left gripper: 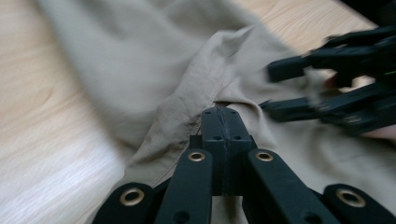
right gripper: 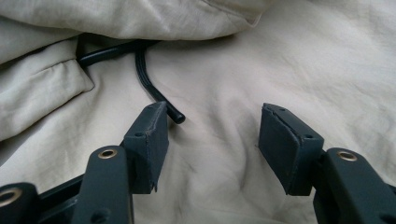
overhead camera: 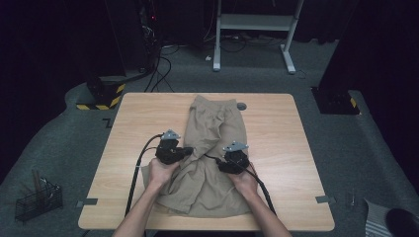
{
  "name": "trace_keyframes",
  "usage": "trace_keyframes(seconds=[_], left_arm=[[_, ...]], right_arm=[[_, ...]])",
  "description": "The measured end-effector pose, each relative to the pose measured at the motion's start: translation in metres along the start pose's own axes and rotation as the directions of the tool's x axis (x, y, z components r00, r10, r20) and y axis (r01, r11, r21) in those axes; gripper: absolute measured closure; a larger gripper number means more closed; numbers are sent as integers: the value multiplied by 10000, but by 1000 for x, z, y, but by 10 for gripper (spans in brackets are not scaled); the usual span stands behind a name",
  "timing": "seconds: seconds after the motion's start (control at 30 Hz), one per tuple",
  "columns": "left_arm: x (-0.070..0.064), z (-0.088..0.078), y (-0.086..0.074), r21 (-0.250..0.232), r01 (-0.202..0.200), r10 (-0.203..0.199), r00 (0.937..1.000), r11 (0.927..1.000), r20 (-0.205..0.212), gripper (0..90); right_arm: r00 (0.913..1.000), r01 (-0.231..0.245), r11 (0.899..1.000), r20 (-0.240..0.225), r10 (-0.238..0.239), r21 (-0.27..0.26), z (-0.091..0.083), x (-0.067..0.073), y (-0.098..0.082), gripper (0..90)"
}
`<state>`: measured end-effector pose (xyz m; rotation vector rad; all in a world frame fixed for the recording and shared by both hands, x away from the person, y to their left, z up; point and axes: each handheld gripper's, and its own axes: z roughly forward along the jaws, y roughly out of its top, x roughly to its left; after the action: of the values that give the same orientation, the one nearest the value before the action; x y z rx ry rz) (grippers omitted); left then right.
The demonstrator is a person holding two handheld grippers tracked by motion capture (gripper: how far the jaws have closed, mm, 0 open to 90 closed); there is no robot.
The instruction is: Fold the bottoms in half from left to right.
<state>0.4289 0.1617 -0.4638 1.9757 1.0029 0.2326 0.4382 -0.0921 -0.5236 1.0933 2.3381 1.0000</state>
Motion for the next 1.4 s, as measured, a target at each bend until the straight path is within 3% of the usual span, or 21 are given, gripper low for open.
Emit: trace_keyframes(seconds=[0.03,0.13,0.17,0.23,0.3,0.4,0.47,0.5,0.63,0.67,0.77,0.9,0.93,1.0,1.03,1.07,1.13,1.17,1.2,1.33,1.4], left_arm=[[0,0,0,0,0,0,10000,10000,0,900],[-17,-1,17,-258,-558,564,9981,9981,244,900],[-30,5,25,-280,-829,840,9955,9962,428,900],[-35,11,28,-164,-1024,1030,9936,9946,455,900],[-43,31,28,338,-1250,1234,9912,9916,474,900],[-44,59,20,1192,-1222,1168,9919,9853,507,900],[-45,64,13,1228,-1236,1205,9922,9847,324,888],[-45,64,13,1228,-1236,1205,9922,9847,324,833],[-43,26,12,484,-1116,1124,9936,9926,-146,538],[-43,26,12,484,-1116,1124,9936,9926,-146,491],[-24,-8,3,173,-518,529,9964,9985,-665,404],[-6,-26,-10,77,0,8,9948,10000,-1015,374],[7,-33,-20,158,420,-397,9914,9990,-1245,359],[13,-35,-25,219,627,-591,9889,9978,-1361,349],[24,-37,-36,415,1091,-1005,9800,9932,-1717,345],[24,-37,-36,415,1091,-1005,9800,9932,-1717,336],[33,-36,-46,606,1466,-1317,9705,9873,-2019,325],[37,-36,-51,736,1551,-1360,9667,9851,-2170,320],[41,-31,-58,926,1658,-1371,9561,9818,-2590,315],[43,-25,-65,1181,1705,-1311,9495,9783,-2851,316],[42,-21,-67,1166,1554,-1138,9459,9809,-3038,368]], right_arm=[[10000,0,10000,0,0,0,0,0,0,426],[9999,-36,10000,107,36,1,3,-1,3,426],[9999,-45,10000,114,45,-11,4,-2,4,426],[9998,-138,9999,108,137,23,6,-3,5,426],[9999,-105,9999,92,104,4,7,-4,6,426],[9997,-221,9997,81,220,43,9,-6,8,424],[9997,-223,9997,89,222,45,9,-7,8,423],[9997,-223,9997,89,222,45,9,-7,8,423],[9997,-257,9996,59,257,78,4,-9,6,412],[9995,-313,9995,20,313,-31,0,-8,5,417],[9998,-181,9989,-122,176,-441,-17,-6,2,425],[9992,162,9989,-370,-178,-445,-31,2,-4,428],[9981,284,9986,-535,-308,-437,-38,6,-9,429],[9972,429,9983,-598,-453,-406,-41,9,-15,430],[9970,382,9987,-656,-403,-328,-42,11,-17,429],[9970,382,9987,-656,-403,-328,-42,11,-17,429],[9966,375,9991,-722,-389,-210,-41,12,-24,427],[9965,326,9993,-770,-338,-168,-40,13,-26,425],[9960,334,9993,-822,-345,-147,-39,13,-27,425],[9950,555,9984,-834,-546,85,-36,17,-30,418],[9951,585,9983,-803,-580,38,-34,17,-31,420]])
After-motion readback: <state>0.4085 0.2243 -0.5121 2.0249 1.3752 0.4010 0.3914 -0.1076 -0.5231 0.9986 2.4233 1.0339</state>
